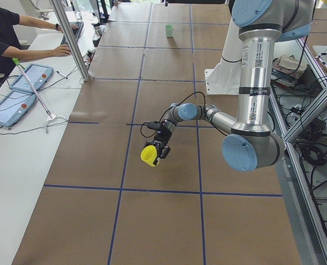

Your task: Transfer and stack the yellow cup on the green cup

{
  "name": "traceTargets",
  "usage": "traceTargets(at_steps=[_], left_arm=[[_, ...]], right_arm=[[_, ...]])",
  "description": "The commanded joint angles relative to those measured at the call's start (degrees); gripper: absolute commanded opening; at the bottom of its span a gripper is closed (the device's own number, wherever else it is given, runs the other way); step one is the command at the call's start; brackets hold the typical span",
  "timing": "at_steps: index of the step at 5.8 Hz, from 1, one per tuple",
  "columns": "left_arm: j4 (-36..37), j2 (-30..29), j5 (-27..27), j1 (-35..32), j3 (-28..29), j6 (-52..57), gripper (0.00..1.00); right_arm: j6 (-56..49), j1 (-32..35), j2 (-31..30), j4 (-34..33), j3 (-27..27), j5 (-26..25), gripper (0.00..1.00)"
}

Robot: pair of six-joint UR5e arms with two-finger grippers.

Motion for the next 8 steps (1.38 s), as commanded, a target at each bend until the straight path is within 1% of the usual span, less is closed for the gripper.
traceTargets(at_steps=[1, 3, 4, 5, 6, 7, 8], left_arm=[[-13.26, -10.49, 4.47, -0.78, 0.39, 23.53, 0.04], [-39.76, -15.44, 4.22, -0.87, 3.19, 42.64, 0.05], [-43.98, -19.91, 3.95, -0.34, 3.21, 53.35, 0.08], [-45.85, -22.13, 3.08, 3.84, 2.6, 56.51, 0.08], [-49.96, -25.19, -1.11, 8.14, 2.33, 62.28, 0.07], [-59.14, -25.14, -3.84, 11.23, 2.94, 70.87, 0.07], [-67.58, -24.7, -7.79, 13.0, 3.55, 81.05, 0.05]], right_arm=[[5.52, -2.24, 3.21, 4.19, -0.09, -0.01, 1.0], [15.18, -5.66, 9.53, 4.2, 0.08, -0.1, 1.0], [22.11, -8.38, 13.14, 4.2, 0.26, -0.19, 1.0], [28.44, -10.41, 16.39, 4.12, 0.26, -0.36, 1.0], [37.99, -13.3, 20.69, 4.03, 0.52, -0.36, 1.0], [47.66, -16.55, 26.21, 3.94, 0.78, -0.28, 1.0], [54.98, -22.32, 30.71, 3.85, 0.61, -2.19, 1.0]])
